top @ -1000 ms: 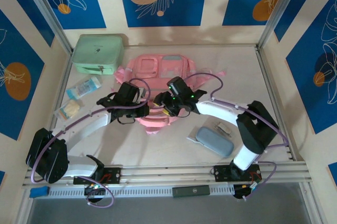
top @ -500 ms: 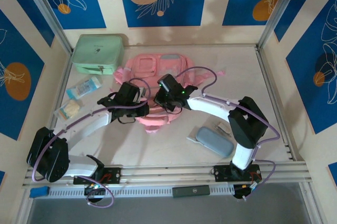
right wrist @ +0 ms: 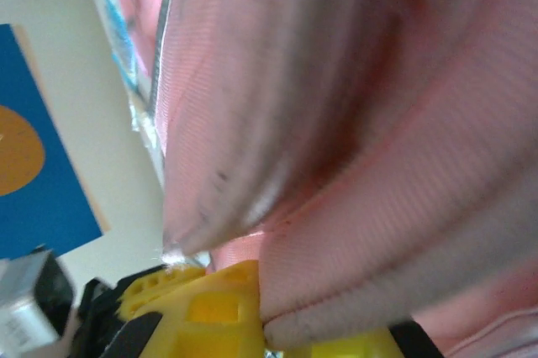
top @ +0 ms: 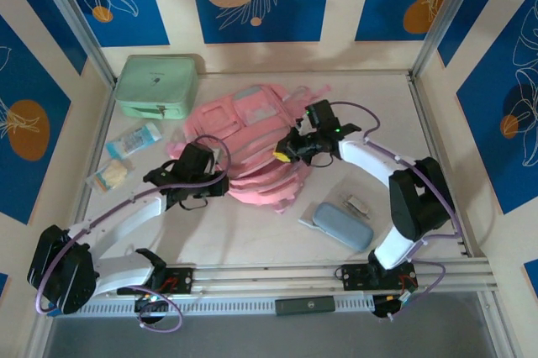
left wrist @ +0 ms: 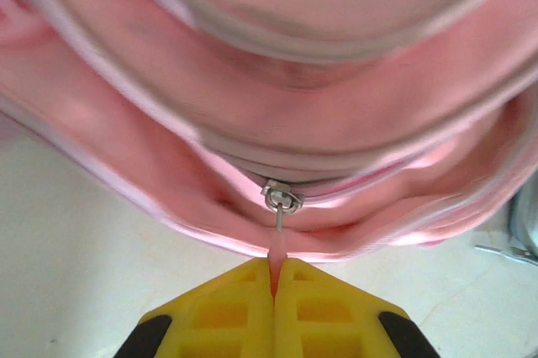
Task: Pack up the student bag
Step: Unzip the student bag at the center of the table.
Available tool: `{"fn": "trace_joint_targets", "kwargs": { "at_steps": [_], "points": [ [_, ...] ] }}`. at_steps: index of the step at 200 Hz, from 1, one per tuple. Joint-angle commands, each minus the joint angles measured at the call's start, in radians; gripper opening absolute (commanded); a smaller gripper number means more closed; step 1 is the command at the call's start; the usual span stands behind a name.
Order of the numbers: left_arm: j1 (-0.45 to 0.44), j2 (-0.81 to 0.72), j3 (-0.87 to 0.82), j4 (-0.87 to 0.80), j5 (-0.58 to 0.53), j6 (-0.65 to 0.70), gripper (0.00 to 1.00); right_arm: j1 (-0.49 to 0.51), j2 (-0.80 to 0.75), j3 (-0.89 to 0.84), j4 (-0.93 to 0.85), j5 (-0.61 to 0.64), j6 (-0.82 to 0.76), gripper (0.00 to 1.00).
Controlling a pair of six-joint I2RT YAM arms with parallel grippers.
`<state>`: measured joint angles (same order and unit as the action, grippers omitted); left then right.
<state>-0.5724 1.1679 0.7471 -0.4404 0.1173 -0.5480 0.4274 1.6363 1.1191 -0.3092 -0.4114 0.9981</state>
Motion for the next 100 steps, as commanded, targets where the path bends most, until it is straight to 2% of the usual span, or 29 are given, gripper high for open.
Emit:
{"fn": "trace_joint_targets", "kwargs": {
  "at_steps": [1,36,67,82,100],
  "points": [
    [0.053,-0.004,-0.035,-0.135,-0.093,0.012,0.00,-0.076,-0.056,0.041,-0.028,-0.094,-0.093,0.00],
    [0.164,0.055,-0.001,-0.056,-0.159,0.029,0.00,-0.147,-0.021,0.084,-0.084,-0.212,-0.147,0.00],
    [0.208,0.033,-0.050,0.158,-0.213,0.054,0.00,-0.180,0.025,0.158,-0.213,-0.209,-0.287,0.00],
    [0.243,0.056,-0.053,0.227,-0.211,0.077,0.00,-0.203,0.044,0.165,-0.211,-0.274,-0.301,0.00],
    [0.283,0.118,-0.021,0.250,-0.214,0.084,0.00,-0.200,0.063,0.165,-0.195,-0.278,-0.288,0.00]
  ]
}}
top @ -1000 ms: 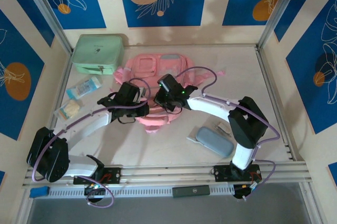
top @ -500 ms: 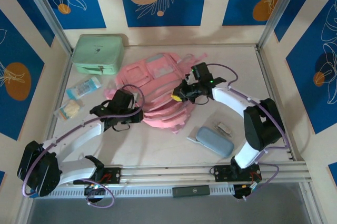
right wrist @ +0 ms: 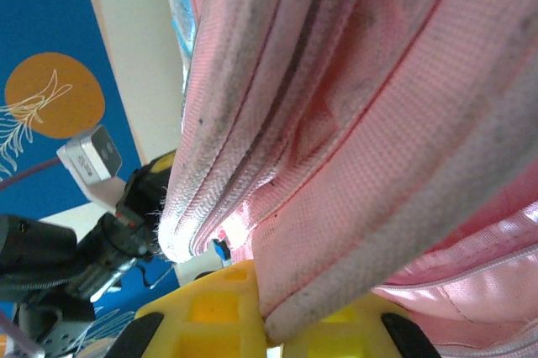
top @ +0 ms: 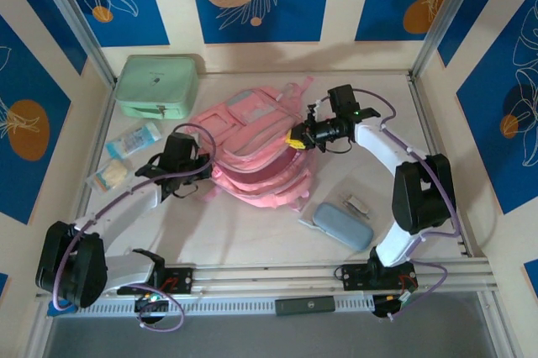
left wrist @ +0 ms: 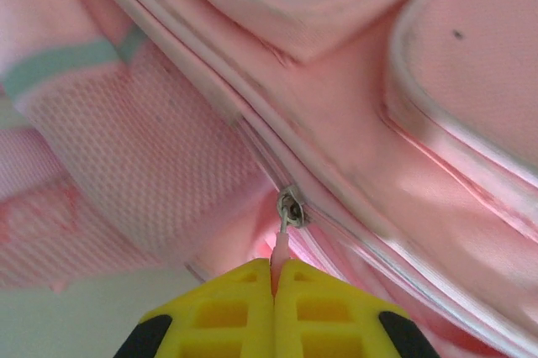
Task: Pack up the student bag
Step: Unzip the student bag at the center of the table.
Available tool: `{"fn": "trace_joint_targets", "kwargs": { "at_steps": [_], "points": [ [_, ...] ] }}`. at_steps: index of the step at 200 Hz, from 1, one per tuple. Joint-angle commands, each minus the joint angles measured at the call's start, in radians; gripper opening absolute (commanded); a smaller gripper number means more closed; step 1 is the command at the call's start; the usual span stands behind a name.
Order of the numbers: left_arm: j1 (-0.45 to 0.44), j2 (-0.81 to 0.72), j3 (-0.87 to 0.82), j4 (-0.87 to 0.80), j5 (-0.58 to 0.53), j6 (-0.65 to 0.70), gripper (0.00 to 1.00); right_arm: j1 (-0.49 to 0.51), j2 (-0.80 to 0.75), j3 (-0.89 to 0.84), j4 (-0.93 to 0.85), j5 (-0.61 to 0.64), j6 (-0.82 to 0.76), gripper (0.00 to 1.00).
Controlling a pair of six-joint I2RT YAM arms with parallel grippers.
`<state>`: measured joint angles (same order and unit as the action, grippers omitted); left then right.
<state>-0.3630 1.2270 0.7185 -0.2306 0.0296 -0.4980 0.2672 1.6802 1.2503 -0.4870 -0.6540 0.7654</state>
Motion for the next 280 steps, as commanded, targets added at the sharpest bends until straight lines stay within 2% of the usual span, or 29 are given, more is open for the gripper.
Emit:
{"fn": "trace_joint_targets", "kwargs": {
  "at_steps": [1,15,36,60,78,89,101,115,135,154,171,199,210,234,260,280],
  "points": [
    [0.075,0.063,0.010,0.041,-0.125,0.035,0.00,-0.039,0.020,0.034,-0.016,-0.036,-0.055,0.00],
    [0.089,0.100,0.033,0.056,-0.100,0.033,0.00,-0.001,0.037,0.038,0.007,-0.036,-0.042,0.00],
    [0.093,0.140,0.064,0.112,-0.025,0.042,0.00,0.070,0.042,0.012,0.105,0.042,0.042,0.00],
    [0.111,0.215,0.149,0.067,-0.008,0.035,0.00,0.155,0.052,0.003,0.252,0.124,0.167,0.00],
    [0.130,0.267,0.212,0.037,0.020,0.048,0.00,0.202,0.056,0.021,0.267,0.221,0.192,0.00],
    [0.139,0.286,0.246,-0.007,0.032,0.050,0.00,0.213,0.052,0.030,0.259,0.237,0.191,0.14],
    [0.140,0.285,0.274,-0.072,0.045,0.052,0.23,0.221,0.036,0.035,0.218,0.235,0.164,0.32],
    [0.139,0.244,0.247,-0.085,0.082,0.038,0.36,0.234,-0.006,0.036,0.115,0.279,0.100,0.47],
    [0.136,0.139,0.159,-0.078,0.153,-0.007,0.45,0.249,-0.080,0.003,-0.039,0.351,0.023,0.57],
    [0.119,0.018,0.059,-0.071,0.211,-0.075,0.48,0.263,-0.183,-0.066,-0.159,0.463,-0.013,0.65],
    [0.076,-0.086,-0.030,-0.039,0.269,-0.133,0.51,0.267,-0.269,-0.126,-0.269,0.563,-0.003,0.71],
    [-0.046,-0.245,-0.127,-0.054,0.210,-0.235,0.55,0.265,-0.399,-0.214,-0.458,0.797,0.070,0.81],
    [-0.103,-0.288,-0.156,-0.043,0.186,-0.285,0.56,0.252,-0.448,-0.255,-0.494,0.837,0.106,0.84],
    [-0.233,-0.335,-0.210,0.024,0.134,-0.373,0.58,0.218,-0.543,-0.325,-0.584,0.926,0.215,1.00],
    [-0.336,-0.333,-0.236,0.065,0.094,-0.412,0.61,0.195,-0.596,-0.381,-0.667,1.012,0.334,0.99],
    [-0.378,-0.319,-0.248,0.106,0.079,-0.432,0.64,0.145,-0.626,-0.426,-0.725,1.058,0.420,0.99]
  ]
}}
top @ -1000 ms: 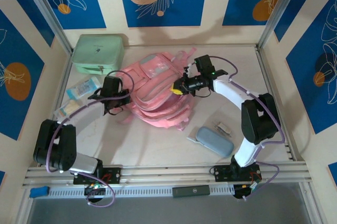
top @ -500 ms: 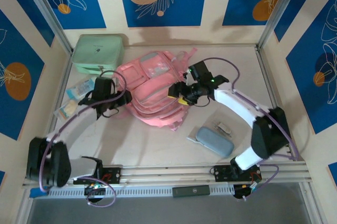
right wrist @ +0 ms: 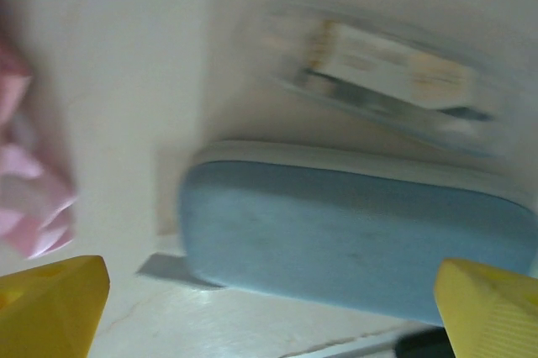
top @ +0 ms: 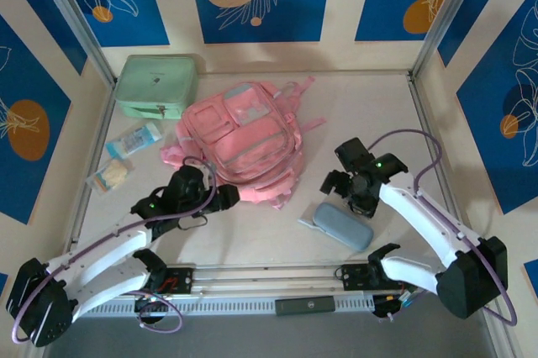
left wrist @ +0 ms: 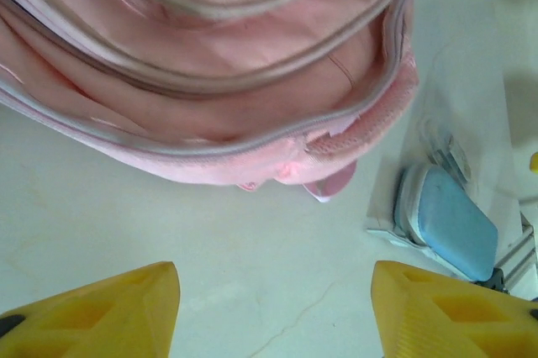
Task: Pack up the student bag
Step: Unzip the student bag at the center of the table, then move the pencil case to the bottom-center of the table.
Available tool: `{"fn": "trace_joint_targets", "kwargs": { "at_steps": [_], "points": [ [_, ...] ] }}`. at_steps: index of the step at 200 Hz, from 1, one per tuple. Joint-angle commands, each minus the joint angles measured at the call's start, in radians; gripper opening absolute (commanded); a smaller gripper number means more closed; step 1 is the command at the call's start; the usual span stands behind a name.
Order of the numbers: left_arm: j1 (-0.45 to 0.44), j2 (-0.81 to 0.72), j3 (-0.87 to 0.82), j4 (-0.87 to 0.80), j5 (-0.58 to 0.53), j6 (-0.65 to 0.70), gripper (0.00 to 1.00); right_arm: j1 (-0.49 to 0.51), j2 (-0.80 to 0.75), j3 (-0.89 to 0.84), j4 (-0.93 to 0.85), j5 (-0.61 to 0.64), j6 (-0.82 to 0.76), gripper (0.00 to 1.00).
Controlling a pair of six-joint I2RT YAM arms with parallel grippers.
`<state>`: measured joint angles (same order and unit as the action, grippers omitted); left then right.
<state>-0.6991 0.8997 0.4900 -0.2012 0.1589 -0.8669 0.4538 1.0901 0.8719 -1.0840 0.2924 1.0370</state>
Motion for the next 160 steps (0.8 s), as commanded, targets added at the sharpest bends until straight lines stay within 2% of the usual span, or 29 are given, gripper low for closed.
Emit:
{"fn": "trace_joint_targets", "kwargs": {
  "at_steps": [1,31,53,101,117,144,160],
  "points": [
    [-0.044,0.009,-0.020,0.078,-0.050,-0.063,0.64,-0.044,-0.038,-0.050,-0.127,0.110,0.149,0.99],
    [-0.073,0.034,-0.027,0.116,-0.037,-0.047,0.67,-0.083,-0.090,-0.152,-0.117,0.102,0.234,0.99],
    [-0.073,0.041,-0.025,0.100,-0.047,-0.028,0.72,-0.108,-0.108,-0.218,-0.060,0.044,0.247,0.99],
    [-0.073,0.050,-0.041,0.074,-0.035,-0.030,0.75,-0.076,-0.089,-0.261,0.036,-0.087,0.266,0.99],
    [-0.073,0.048,-0.042,0.063,-0.029,-0.036,0.75,-0.003,-0.094,-0.260,0.094,-0.132,0.321,0.99],
    [-0.080,0.063,-0.044,0.077,-0.027,-0.072,0.75,0.203,-0.056,-0.242,0.205,-0.165,0.452,0.99],
    [-0.109,0.095,-0.037,0.132,-0.028,-0.101,0.75,0.278,-0.001,-0.209,0.247,-0.183,0.445,0.99]
  ]
}}
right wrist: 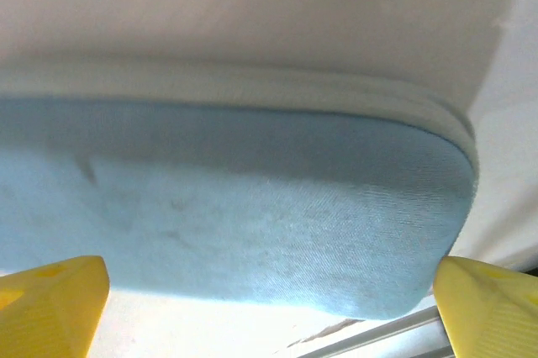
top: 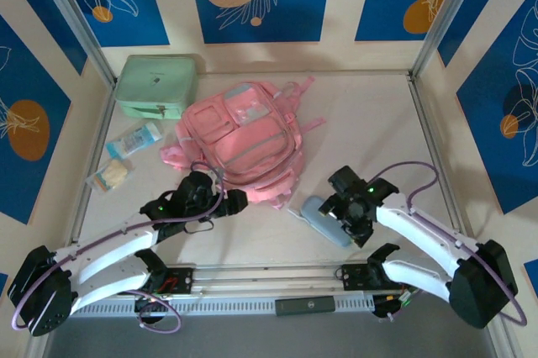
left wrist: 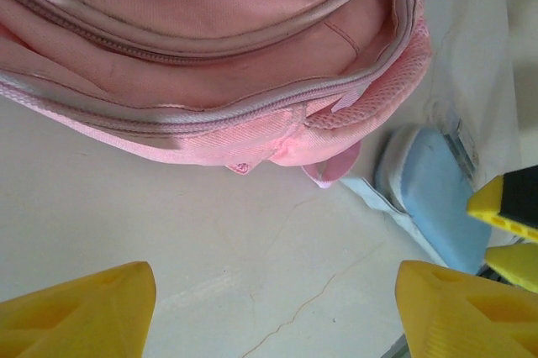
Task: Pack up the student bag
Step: Move the pencil case to the bottom-center of the table.
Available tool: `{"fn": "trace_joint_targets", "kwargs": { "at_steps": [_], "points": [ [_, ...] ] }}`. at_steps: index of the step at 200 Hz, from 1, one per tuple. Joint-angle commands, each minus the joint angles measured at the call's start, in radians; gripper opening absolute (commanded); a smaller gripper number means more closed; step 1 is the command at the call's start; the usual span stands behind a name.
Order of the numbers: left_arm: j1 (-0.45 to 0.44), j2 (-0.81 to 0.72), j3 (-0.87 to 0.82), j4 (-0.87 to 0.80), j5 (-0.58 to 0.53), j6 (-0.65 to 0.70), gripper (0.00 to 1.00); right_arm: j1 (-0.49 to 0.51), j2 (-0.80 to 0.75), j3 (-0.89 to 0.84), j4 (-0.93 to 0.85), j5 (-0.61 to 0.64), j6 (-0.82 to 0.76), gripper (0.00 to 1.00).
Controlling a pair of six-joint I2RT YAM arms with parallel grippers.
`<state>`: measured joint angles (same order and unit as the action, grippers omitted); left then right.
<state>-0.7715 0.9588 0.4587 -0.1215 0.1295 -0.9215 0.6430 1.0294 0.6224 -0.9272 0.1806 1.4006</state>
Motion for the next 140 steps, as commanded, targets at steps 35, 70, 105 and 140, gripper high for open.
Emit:
{"fn": "trace_joint_targets", "kwargs": {
  "at_steps": [35,70,105,140],
  "points": [
    [-0.148,0.191,0.082,0.139,-0.043,-0.087,0.74,0.065,0.055,0.093,0.027,-0.069,-0.073,0.99],
    [-0.243,0.374,0.170,0.288,-0.069,-0.135,0.70,-0.212,-0.005,-0.001,0.095,-0.344,-0.455,0.99],
    [-0.304,0.565,0.304,0.345,-0.063,-0.157,0.62,-0.390,0.013,0.032,0.096,-0.395,-0.688,0.99],
    [-0.340,0.686,0.394,0.351,-0.106,-0.196,0.58,-0.490,0.118,0.001,0.177,-0.417,-0.740,0.99]
  ]
}}
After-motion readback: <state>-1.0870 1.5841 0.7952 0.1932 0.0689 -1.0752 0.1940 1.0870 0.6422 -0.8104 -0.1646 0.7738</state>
